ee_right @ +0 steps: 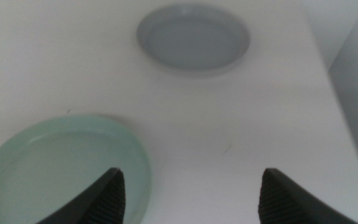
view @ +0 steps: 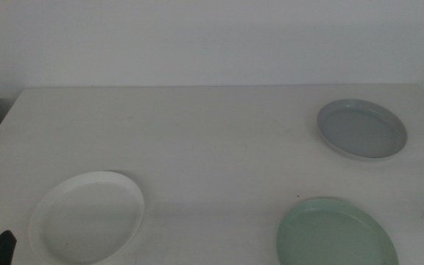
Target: Stack the three bowls on top of each other.
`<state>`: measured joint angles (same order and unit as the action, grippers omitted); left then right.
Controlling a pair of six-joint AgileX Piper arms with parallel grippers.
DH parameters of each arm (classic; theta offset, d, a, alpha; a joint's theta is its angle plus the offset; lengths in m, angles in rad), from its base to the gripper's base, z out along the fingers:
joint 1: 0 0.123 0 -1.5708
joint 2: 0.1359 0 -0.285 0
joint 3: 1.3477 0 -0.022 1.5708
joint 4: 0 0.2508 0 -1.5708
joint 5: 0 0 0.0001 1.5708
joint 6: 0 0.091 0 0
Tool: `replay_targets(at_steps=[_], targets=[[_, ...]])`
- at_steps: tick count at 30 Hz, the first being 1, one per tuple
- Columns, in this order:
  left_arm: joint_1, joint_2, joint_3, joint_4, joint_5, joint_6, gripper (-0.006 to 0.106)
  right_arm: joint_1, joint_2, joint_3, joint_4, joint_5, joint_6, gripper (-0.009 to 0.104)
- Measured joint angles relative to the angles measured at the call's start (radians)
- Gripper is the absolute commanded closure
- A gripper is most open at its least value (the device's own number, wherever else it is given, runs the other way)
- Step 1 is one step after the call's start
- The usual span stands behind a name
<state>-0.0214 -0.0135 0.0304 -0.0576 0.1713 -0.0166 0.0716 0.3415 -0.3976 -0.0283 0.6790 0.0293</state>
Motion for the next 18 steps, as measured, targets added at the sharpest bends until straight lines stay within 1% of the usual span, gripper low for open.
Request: replay_targets(at_steps=[3, 8, 11, 16, 18], targets=[[0.0, 0.0, 0.0, 0.0, 0.0, 0.0, 0.005, 0.0, 0.089, -0.077, 0.028, 0.066, -0.001, 0.041], [0.0, 0.0, 0.0, 0.0, 0.0, 0.0, 0.005, 0.0, 0.236, -0.234, 0.049, 0.22, 0.011, 0.041], [0.0, 0.0, 0.0, 0.0, 0.0, 0.0, 0.005, 0.0, 0.325, -0.309, 0.074, 0.298, 0.014, 0.041], [0.0, 0.0, 0.0, 0.0, 0.0, 0.0, 0.005, 0.0, 0.456, -0.388, 0.136, 0.313, 0.014, 0.041], [0.0, 0.0, 0.0, 0.0, 0.0, 0.0, 0.005, 0.0, 0.505, -0.397, 0.144, 0.314, 0.014, 0.041]])
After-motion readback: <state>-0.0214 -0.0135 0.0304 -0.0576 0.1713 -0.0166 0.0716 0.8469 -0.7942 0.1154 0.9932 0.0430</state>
